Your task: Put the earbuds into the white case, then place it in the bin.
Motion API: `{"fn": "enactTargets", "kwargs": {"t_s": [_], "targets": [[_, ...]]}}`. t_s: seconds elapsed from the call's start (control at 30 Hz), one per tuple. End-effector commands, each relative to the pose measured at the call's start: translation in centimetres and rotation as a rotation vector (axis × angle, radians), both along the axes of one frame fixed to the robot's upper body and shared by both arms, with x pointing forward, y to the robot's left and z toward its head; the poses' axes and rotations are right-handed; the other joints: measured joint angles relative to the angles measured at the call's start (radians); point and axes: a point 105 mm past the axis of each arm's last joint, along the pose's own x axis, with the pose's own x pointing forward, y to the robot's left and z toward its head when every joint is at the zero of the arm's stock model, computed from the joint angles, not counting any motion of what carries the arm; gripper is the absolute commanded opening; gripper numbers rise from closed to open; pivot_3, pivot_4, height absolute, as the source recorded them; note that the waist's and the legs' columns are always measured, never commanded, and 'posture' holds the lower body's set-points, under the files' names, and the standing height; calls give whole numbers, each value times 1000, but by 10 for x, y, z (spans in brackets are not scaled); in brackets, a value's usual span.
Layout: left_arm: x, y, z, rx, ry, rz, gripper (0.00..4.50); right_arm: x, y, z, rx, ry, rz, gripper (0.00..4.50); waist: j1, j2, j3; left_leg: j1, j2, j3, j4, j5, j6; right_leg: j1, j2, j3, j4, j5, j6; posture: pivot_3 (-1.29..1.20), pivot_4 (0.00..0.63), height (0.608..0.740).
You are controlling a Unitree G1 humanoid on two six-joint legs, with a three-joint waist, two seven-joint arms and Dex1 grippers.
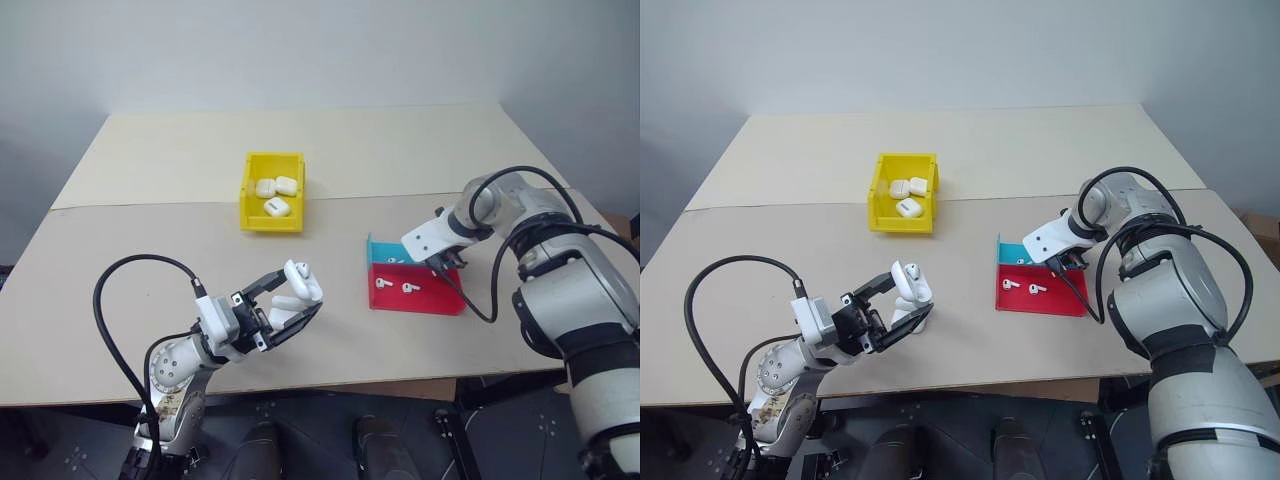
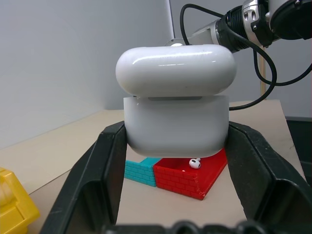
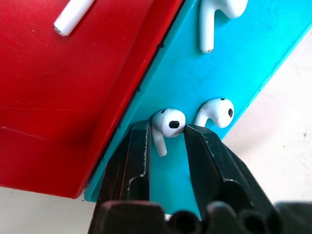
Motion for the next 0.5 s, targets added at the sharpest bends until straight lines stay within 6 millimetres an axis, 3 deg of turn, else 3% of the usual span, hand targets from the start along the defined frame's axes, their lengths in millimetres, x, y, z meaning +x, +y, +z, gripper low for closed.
{"fn": "enactTargets", "kwargs": {"t_s": [0.03, 0.5], "targets": [[-4, 0, 10, -12, -43, -6, 2750, 5, 4, 14, 23, -43, -2, 847, 0, 0, 0, 0, 0, 0, 0, 0, 0, 0, 0, 0, 0, 0, 0, 0, 150, 740], [-4, 0, 10, -16, -43, 0, 2750, 6, 5, 15, 55, -52, -20, 847, 0, 0, 0, 0, 0, 1, 0, 0, 0, 0, 0, 0, 0, 0, 0, 0, 150, 740]]}}
